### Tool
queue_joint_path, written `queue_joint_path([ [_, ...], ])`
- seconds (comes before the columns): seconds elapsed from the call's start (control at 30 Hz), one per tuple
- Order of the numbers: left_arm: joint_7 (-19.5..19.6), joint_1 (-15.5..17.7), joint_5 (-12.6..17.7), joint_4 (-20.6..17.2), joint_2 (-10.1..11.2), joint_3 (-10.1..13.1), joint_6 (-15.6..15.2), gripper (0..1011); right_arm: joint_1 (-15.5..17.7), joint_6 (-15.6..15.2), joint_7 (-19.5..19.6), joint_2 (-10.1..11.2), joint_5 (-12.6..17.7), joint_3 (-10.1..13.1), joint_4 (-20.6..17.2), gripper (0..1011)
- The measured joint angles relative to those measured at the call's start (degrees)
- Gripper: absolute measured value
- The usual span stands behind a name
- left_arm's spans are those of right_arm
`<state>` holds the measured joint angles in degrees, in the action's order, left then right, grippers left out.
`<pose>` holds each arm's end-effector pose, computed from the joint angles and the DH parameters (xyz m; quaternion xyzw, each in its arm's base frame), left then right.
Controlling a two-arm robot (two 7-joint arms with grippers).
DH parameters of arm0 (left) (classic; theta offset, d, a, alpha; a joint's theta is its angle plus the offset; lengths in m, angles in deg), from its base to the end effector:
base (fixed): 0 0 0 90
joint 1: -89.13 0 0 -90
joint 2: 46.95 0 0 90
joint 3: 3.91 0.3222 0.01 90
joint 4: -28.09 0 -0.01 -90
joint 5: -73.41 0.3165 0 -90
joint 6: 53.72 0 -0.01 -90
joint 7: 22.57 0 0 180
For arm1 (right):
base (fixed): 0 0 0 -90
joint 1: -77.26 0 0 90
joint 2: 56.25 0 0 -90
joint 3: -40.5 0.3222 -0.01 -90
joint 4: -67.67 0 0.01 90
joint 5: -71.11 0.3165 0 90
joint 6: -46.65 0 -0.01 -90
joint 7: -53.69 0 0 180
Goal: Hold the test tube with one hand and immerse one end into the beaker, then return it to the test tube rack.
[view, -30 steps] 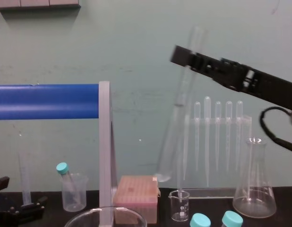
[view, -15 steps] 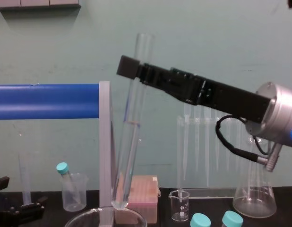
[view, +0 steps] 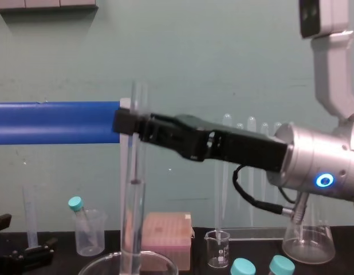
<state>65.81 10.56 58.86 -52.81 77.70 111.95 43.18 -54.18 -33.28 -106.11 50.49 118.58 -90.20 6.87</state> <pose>0.3706 0.0990 -0.3297 0.1416 -0.1324 0.5800 0.7913 0.5117 0.0396 -0.2455 0.1139 -0.0293 0.0219 0.9928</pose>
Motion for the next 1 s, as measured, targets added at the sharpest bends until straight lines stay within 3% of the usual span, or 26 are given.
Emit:
queue_joint_path([
  [0.47,0.0,0.0,0.0,0.0,0.0,0.0,0.0,1000,-2.6,0.5,-0.8,-3.9,-3.0,-2.4,7.8,226],
  [1.0,0.0,0.0,0.0,0.0,0.0,0.0,0.0,1000,-3.2,-0.3,-1.0,-4.8,-5.2,-3.0,10.7,226],
])
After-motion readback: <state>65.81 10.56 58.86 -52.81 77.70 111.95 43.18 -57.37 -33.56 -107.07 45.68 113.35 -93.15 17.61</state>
